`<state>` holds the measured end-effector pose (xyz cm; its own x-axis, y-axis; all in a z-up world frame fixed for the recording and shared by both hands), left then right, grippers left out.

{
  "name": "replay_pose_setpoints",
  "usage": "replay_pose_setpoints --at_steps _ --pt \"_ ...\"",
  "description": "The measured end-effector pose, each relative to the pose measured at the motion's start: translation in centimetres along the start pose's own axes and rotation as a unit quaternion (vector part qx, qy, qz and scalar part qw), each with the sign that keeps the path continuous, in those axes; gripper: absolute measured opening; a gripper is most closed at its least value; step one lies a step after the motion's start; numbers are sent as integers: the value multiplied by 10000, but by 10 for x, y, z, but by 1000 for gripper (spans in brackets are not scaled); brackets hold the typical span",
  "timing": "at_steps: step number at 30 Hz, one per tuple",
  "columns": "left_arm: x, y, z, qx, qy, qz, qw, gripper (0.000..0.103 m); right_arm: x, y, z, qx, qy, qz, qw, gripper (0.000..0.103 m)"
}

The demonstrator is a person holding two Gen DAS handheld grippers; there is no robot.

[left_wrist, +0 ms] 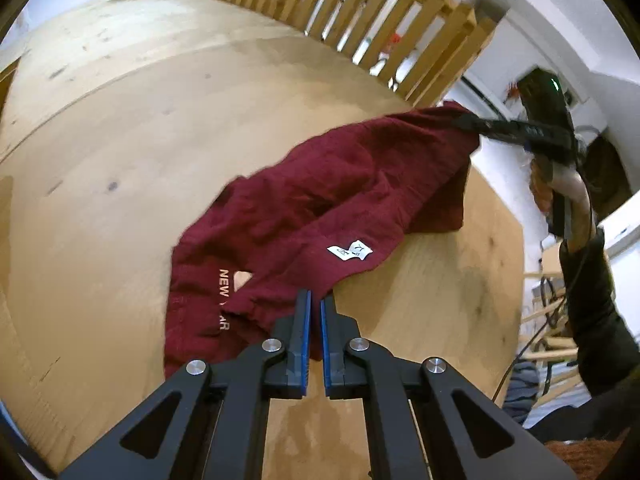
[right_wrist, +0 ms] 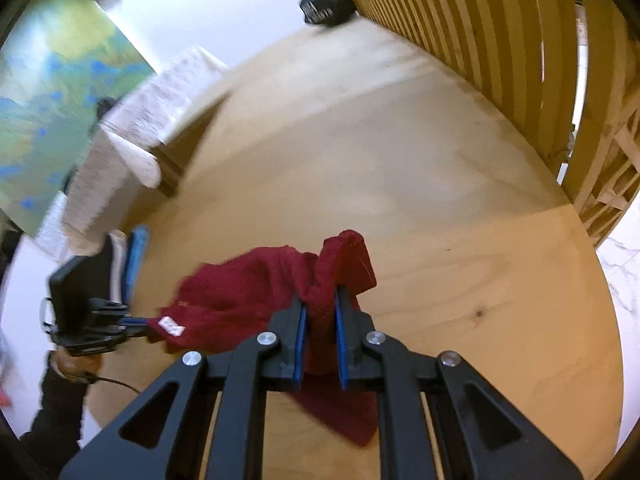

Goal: Fold clothes

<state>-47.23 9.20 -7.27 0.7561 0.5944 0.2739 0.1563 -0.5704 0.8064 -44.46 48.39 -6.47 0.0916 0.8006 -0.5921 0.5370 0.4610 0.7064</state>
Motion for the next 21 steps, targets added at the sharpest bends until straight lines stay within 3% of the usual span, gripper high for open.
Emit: replay_pose_setpoints --at_steps 3,4,6,7,9,10,14,18,21 --pt "-15 21 -16 238 101 -29 9997 4 -5 19 -6 55 -271 -445 9986 12" --pt "-26 26 -26 300 134 -198 9993 4 -3 17 -12 91 -311 -325 9989 12" --pt "-55 21 -43 203 332 -502 9980 9 0 -1 -29 143 -229 402 9988 19" --pt "-71 9 -49 23 518 -607 9968 21 3 -14 -37 157 -143 1002 9947 32" --pt "-100 -8 -54 -307 819 -1004 9911 43 13 -41 -49 95 55 2060 9785 41" --pt "-112 -14 -53 -408 952 -1159 9878 43 16 -50 -51 35 146 2288 9734 41" --pt "-118 -3 -45 -183 938 -923 9911 52 18 -49 -39 -76 307 1798 9832 44" --pt "-103 8 -32 -257 433 -905 9946 61 26 -39 -25 -78 646 1902 9796 47" --pt "-106 0 -27 -312 591 -838 9942 62 31 -40 -24 -69 699 1952 9782 47"
Point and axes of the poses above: each gripper's, at about its wrist camera, not at the fingertips, and y roughly against the way its jaws point, x to its right, z to its underside, the point moved 4 cm from there along -y, roughly the way its jaws point, and after that the axes turned 14 degrees about -y, right-handed, at the moved point
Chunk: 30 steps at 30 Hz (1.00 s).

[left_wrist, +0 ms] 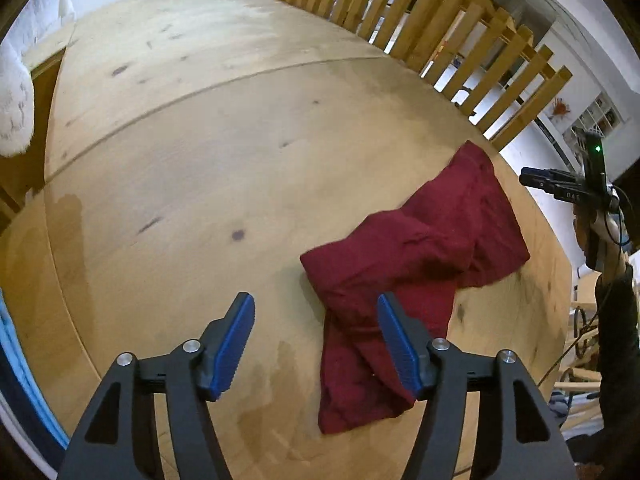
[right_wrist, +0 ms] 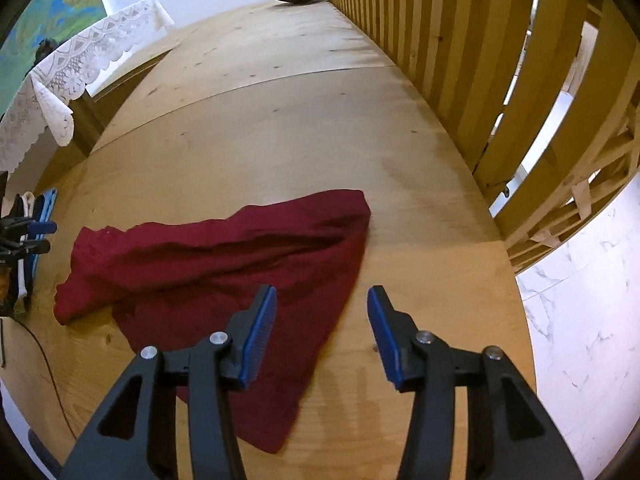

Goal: Fold clothes

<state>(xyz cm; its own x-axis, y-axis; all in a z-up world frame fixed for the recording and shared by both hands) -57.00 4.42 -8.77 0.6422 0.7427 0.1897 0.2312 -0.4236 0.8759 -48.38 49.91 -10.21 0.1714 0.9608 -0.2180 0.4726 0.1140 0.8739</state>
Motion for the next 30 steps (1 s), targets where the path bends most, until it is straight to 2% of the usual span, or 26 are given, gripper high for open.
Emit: replay_pose_setpoints --at_steps 3,7,11,14,16,19,23,25,27,29,30 --pt "-7 -14 -4 -14 392 165 9991 62 0 -8 -8 -16 -150 -86 9998 47" --pt "-11 -38 -8 -34 1039 478 9934 62 -1 -29 -30 -61 -359 -42 9993 47" --pt "-6 -44 -13 91 1251 789 9890 62 3 -48 -45 -145 -584 3 9982 47" --pt "-1 -45 -15 176 1264 840 9883 61 3 -64 -54 -236 -701 49 9972 47" --pt "2 -46 -18 248 1238 846 9884 48 3 -73 -60 -276 -745 118 9968 47" --pt "4 -49 -19 278 1242 802 9886 38 1 -86 -66 -343 -684 226 9968 47" --pt "5 -47 -17 283 1146 809 9897 31 -2 -95 -73 -326 -562 323 9974 47" --pt "7 -49 -18 273 1076 772 9908 20 -1 -96 -73 -283 -520 222 9980 47" --pt "8 -50 -18 275 1018 740 9917 17 -4 -97 -71 -251 -427 89 9987 47" --pt "10 -50 -19 319 996 752 9917 13 -6 -96 -67 -245 -392 -19 9989 39" --pt "10 -49 -20 360 995 765 9914 13 -7 -94 -65 -240 -424 -94 9988 28"
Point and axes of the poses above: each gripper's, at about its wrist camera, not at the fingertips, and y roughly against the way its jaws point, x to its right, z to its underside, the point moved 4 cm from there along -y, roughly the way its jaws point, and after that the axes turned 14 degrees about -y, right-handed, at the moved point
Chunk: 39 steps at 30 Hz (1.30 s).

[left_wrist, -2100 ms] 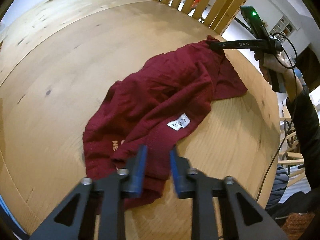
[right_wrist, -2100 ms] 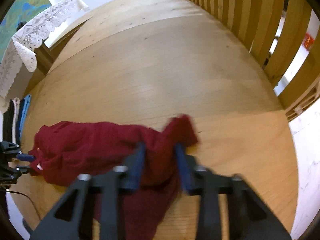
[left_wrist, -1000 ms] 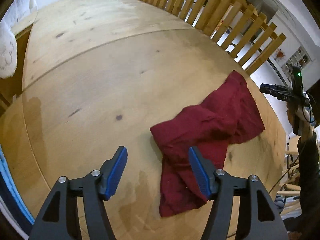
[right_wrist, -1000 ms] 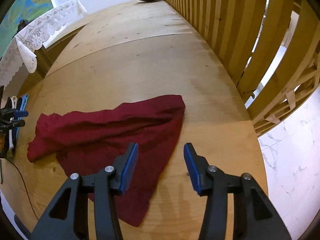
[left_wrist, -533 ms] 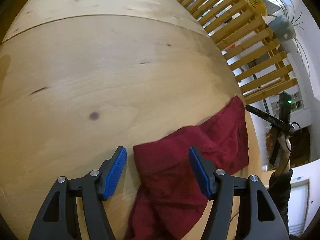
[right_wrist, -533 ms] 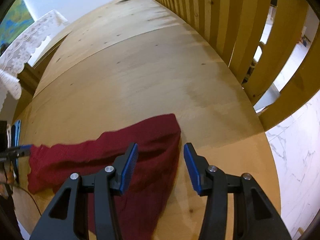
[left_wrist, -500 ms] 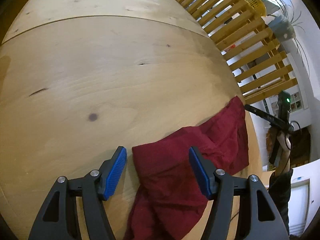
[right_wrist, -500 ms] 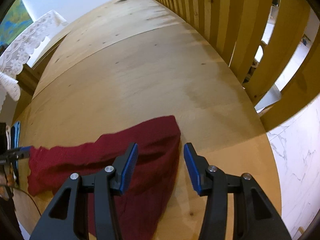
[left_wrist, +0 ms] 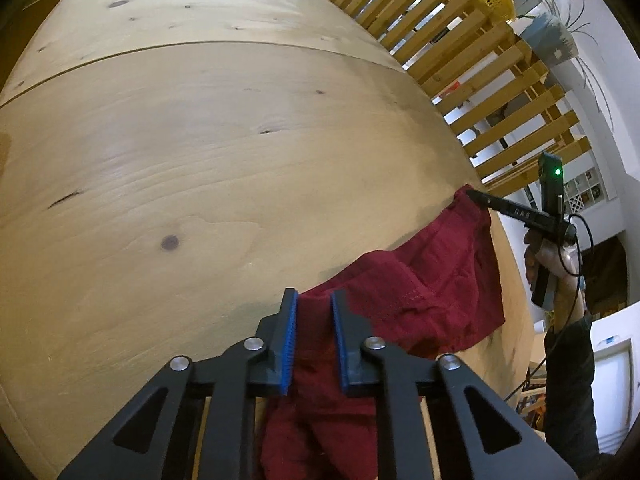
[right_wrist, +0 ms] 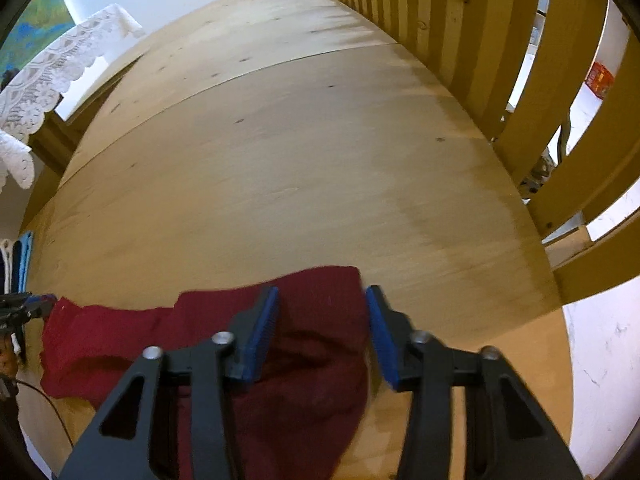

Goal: Fold clothes

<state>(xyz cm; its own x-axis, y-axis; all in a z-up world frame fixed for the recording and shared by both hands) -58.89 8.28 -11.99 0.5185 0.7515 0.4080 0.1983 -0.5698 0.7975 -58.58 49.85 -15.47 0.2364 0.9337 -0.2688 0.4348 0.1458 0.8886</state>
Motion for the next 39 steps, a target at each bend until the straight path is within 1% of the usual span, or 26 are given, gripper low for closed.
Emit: replay_pose_setpoints --at_steps 1,2,4,8,14,17,20,22,24,26,28,30,33,35,37,39 --pt "1 2 -1 56 5 26 10000 12 1 3 1 9 -75 -116 9999 20" --pt "2 4 -1 112 9 52 9999 12 2 7 2 51 -151 -234 9996 16" --pt "5 12 -1 236 -18 108 9997 9 2 24 2 272 -210 -427 9985 13" --pt "13 35 -2 548 -60 203 9983 9 -5 65 10 581 -152 -894 9942 12" --pt "22 81 0 918 -164 15 9956 8 -10 121 24 937 -42 -1090 9896 11" --pt "30 115 -2 1249 -262 -169 9917 8 -15 158 32 1179 -60 -1226 9854 11" --pt "48 158 1 1617 -421 -355 9853 8 -24 207 42 1526 14 -1481 9771 11" --pt "70 190 7 1848 -638 -471 9796 8 -34 244 57 1763 124 -1661 9702 11" --pt "95 223 17 2081 -880 -616 9722 8 -45 277 73 2026 331 -1706 9637 11" --pt "118 259 33 2308 -1132 -800 9631 8 -56 310 90 2261 523 -1753 9568 11" --pt "142 292 48 2550 -1314 -923 9535 8 -64 338 107 2401 591 -1879 9505 11" --pt "156 314 61 2686 -1387 -974 9482 8 -70 360 123 2568 696 -1920 9446 11" --pt "164 334 77 2703 -1421 -973 9472 8 -80 374 141 2726 858 -1951 9382 11" --pt "157 334 82 2573 -1382 -1040 9507 8 -89 368 144 2672 924 -1923 9397 11" --pt "138 320 84 2378 -1208 -1062 9579 8 -94 347 142 2546 931 -1814 9453 11" --pt "109 293 86 2105 -954 -1036 9674 8 -99 308 134 2320 926 -1587 9552 11"
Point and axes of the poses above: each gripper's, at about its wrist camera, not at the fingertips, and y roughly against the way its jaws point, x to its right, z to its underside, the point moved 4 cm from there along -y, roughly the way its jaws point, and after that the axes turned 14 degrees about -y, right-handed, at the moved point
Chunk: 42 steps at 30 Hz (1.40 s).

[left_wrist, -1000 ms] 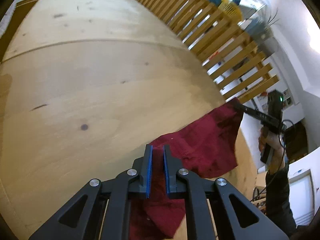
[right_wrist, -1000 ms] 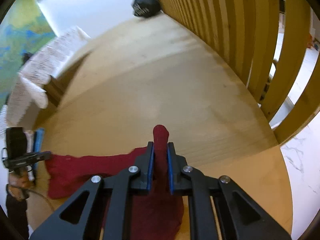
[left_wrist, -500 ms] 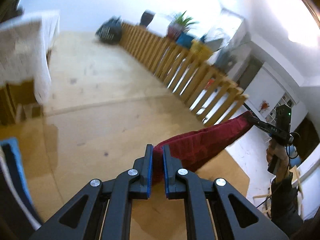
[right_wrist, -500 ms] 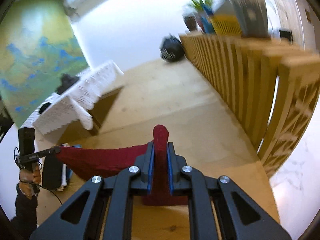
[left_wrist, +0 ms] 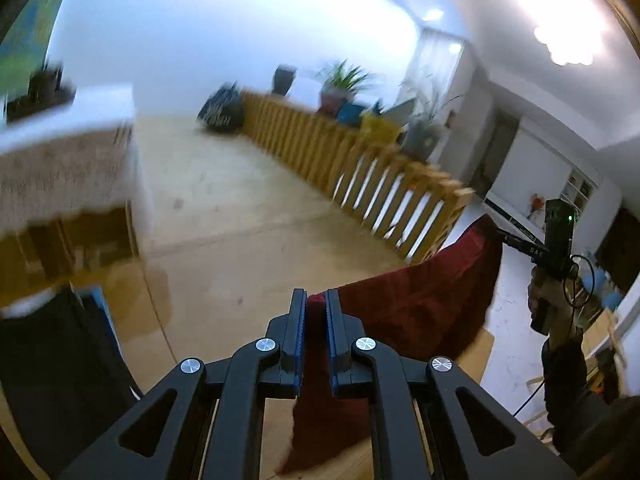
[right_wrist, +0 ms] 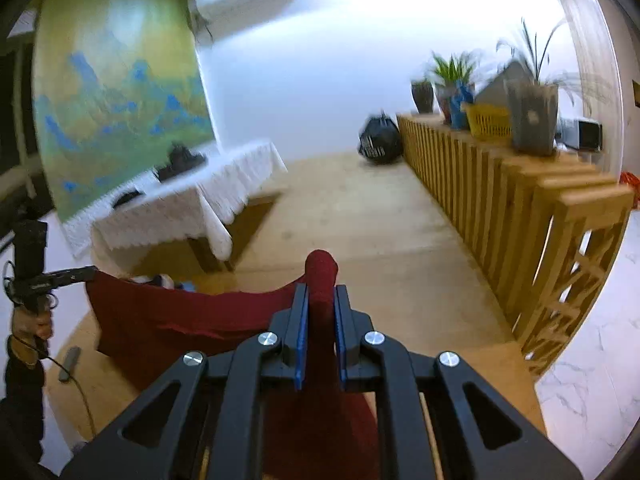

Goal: Fold clothes
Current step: 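Lift the shirt with both grippers and lay it flat on the table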

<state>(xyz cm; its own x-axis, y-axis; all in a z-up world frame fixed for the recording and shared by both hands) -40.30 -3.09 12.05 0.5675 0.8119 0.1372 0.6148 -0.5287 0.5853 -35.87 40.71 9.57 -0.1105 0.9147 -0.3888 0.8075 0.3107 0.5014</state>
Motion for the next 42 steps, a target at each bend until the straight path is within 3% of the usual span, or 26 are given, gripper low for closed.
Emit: replay_pose_setpoints --at_steps 2,3,4,6,7,10,14,18,23,26,29,33,36,39,42 --pt "-30 -49 25 -467 291 -152 9984 13 14 -54 17 -341 60 368 9987 12" --pt "-44 -76 38 -796 439 -197 9957 16 25 -89 28 -604 185 695 9956 17" --pt "-61 -103 53 -1198 576 -340 9905 18 37 -124 40 -963 354 1137 9882 25" --pt "-91 -147 83 -1916 801 -769 9752 18 65 -183 66 -1630 557 2087 9627 26" --pt "-101 -159 93 -2064 932 -838 9704 18 76 -196 74 -1778 451 2230 9574 26" --pt "-98 -156 97 -1820 1014 -587 9763 25 87 -194 81 -1850 -52 1801 9661 26" --pt "-51 -154 96 -1715 599 -75 9833 34 70 -180 94 -1954 206 1466 9695 27" --pt "-6 -181 115 -2001 516 770 9754 35 58 -189 130 -2409 420 1364 9600 27" --pt "-9 -211 138 -2397 479 479 9685 35 51 -206 164 -2750 675 1469 9478 27" --pt "-23 -216 142 -2454 518 236 9677 35 49 -216 161 -2657 645 1492 9502 29" --pt "-40 -217 139 -2362 638 136 9695 34 56 -223 155 -2533 658 1595 9519 41" --pt "-54 -225 131 -2381 322 -365 9700 32 56 -242 144 -2398 553 1610 9558 49" --pt "-61 -222 123 -2387 381 -634 9683 31 54 -247 139 -2399 378 1655 9558 50" --pt "-51 -196 115 -2171 372 -594 9736 33 39 -220 143 -2348 315 1428 9610 50" --pt "-25 -158 125 -2088 215 -272 9774 39 20 -187 159 -2345 431 1244 9632 50"
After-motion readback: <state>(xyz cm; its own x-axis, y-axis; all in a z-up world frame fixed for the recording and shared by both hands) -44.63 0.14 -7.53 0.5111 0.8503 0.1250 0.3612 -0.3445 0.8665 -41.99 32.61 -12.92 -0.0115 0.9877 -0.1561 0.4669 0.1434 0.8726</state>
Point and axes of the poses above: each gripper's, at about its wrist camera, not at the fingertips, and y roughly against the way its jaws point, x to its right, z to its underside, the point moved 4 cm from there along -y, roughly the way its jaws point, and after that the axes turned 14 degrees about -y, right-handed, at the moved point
